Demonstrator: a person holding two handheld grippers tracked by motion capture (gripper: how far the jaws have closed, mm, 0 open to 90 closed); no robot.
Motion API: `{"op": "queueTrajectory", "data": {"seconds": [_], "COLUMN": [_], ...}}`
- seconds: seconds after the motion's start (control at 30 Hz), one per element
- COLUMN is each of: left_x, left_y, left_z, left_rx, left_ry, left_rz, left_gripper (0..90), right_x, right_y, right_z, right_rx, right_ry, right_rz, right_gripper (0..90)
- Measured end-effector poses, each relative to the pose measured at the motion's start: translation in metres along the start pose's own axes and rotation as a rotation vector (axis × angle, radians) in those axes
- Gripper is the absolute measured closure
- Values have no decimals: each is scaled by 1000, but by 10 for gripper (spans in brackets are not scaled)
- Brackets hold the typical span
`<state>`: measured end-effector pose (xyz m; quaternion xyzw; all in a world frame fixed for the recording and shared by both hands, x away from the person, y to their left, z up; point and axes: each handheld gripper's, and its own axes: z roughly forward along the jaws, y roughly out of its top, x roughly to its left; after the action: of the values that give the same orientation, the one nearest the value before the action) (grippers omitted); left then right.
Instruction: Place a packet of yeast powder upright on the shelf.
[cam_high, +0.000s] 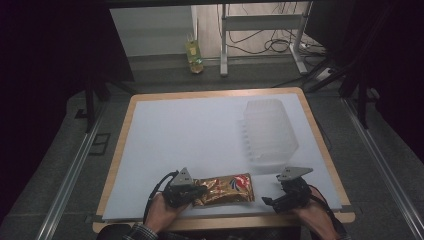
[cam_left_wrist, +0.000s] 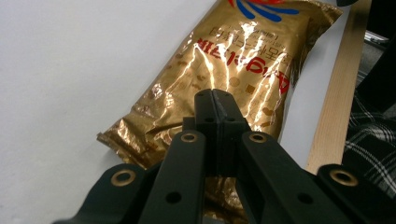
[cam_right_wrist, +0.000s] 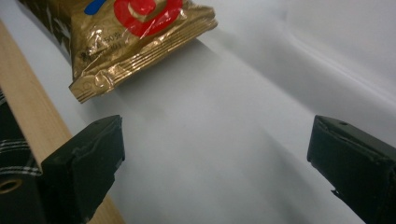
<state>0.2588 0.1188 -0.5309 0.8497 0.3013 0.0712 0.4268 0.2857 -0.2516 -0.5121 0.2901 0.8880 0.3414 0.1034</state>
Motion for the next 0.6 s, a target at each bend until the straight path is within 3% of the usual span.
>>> {"op": "queueTrajectory", "data": {"seconds": [0.1, 0.27, 0.53, 0.6], "left_x": [-5, -5, -2, 1], "left_y": [-2, -6, -16, -18], "left_z": [-2, -6, -11, -11], "left_rx": [5, 15, 51, 55], "left_ry": [38, 59, 87, 82], "left_rz": [30, 53, 46, 25], "left_gripper": [898, 899, 898, 898], "right_x": [1, 1, 2, 3], "right_y": [0, -1, 0, 0], "right_z": [-1, -1, -1, 0], "right_rx": [-1, 3, 7, 13], "right_ry": [3, 5, 30, 36], "right_rz": [-9, -2, 13, 12], "right_gripper": [42, 42, 41, 41]}}
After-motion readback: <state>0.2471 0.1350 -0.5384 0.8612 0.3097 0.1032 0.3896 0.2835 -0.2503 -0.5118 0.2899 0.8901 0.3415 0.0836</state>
